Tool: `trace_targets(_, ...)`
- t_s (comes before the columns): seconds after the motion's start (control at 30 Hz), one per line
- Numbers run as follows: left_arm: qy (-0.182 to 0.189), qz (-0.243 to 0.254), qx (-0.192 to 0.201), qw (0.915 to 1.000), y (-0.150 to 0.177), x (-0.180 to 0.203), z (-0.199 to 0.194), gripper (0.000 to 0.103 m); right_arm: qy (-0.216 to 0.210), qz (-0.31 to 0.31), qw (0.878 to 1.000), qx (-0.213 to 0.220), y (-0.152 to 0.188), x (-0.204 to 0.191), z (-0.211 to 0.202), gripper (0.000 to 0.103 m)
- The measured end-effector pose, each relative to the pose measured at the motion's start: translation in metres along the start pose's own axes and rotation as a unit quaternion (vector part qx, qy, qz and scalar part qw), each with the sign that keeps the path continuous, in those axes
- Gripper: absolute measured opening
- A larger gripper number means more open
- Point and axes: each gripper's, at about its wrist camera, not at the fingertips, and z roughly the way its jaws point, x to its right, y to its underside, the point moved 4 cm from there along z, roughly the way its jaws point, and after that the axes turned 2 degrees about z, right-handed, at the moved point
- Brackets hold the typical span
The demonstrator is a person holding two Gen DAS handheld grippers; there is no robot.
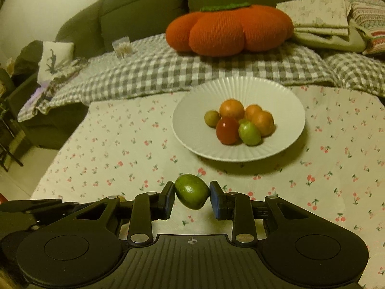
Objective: Organize fruits
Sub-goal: 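Carry the lime with the right gripper while the left carries its fruit to the plate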
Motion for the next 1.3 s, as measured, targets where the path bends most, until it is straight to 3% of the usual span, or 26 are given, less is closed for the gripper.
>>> trace_targets(0.73,0.017,-0.012,0.046,0.9987,-0.045,0.006,-0.001,0.025,-0.015,0.049,0.997,0.049,-0.032,0.033,-0.03,0.03)
trace_targets(0.93,0.032,-0.026,0.052,0.9978,-0.061,0.005,0.014,0.025,-0.01,0.077,0.995,0.058,-0.042,0.054,-0.031,0.03)
trace_targets(1.3,0.05,-0.005,0.077,0.9958,-0.087,0.015,0.05,0.025,-0.009,0.147,0.988,0.054,-0.059,0.095,-0.009,0.03)
